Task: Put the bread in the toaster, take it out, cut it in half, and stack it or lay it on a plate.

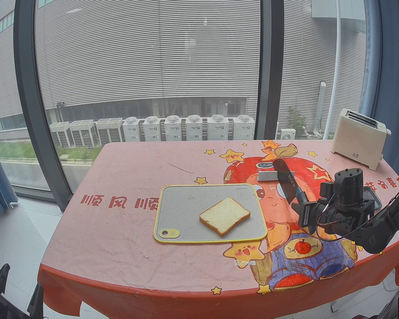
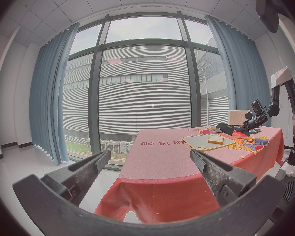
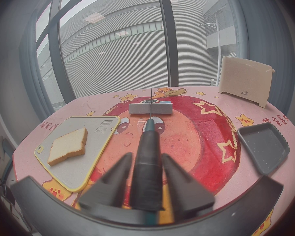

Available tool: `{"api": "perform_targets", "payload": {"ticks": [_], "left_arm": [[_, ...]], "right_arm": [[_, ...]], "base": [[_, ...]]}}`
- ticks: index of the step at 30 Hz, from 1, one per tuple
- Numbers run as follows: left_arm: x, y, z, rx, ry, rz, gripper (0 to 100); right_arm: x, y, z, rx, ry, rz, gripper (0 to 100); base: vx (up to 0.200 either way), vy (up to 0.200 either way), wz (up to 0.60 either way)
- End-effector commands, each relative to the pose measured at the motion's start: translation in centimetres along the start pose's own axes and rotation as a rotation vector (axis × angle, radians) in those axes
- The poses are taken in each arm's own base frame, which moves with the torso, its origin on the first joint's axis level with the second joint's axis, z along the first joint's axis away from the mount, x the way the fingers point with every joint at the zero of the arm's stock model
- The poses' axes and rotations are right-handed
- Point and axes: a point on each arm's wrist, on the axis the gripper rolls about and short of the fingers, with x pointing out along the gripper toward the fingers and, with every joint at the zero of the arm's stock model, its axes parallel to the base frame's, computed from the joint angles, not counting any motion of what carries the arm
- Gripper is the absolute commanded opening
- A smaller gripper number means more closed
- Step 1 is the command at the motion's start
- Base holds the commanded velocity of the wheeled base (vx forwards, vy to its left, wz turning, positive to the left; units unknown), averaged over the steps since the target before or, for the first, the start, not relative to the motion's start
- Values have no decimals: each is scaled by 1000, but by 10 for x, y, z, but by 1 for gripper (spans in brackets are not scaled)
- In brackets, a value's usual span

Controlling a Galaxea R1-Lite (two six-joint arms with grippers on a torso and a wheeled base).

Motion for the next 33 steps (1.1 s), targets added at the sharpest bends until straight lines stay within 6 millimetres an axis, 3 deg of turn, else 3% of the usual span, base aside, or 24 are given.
{"api": "perform_targets", "payload": {"ticks": [1, 33], "left_arm": [[1, 0, -4, 0, 17, 0, 100], [1, 0, -4, 0, 16, 0, 100]], "right_arm": [[0, 1, -1, -3, 3, 5, 0], [-37, 3, 28, 2, -136, 57, 0]], "base": [[0, 0, 0], [0, 0, 0]]}}
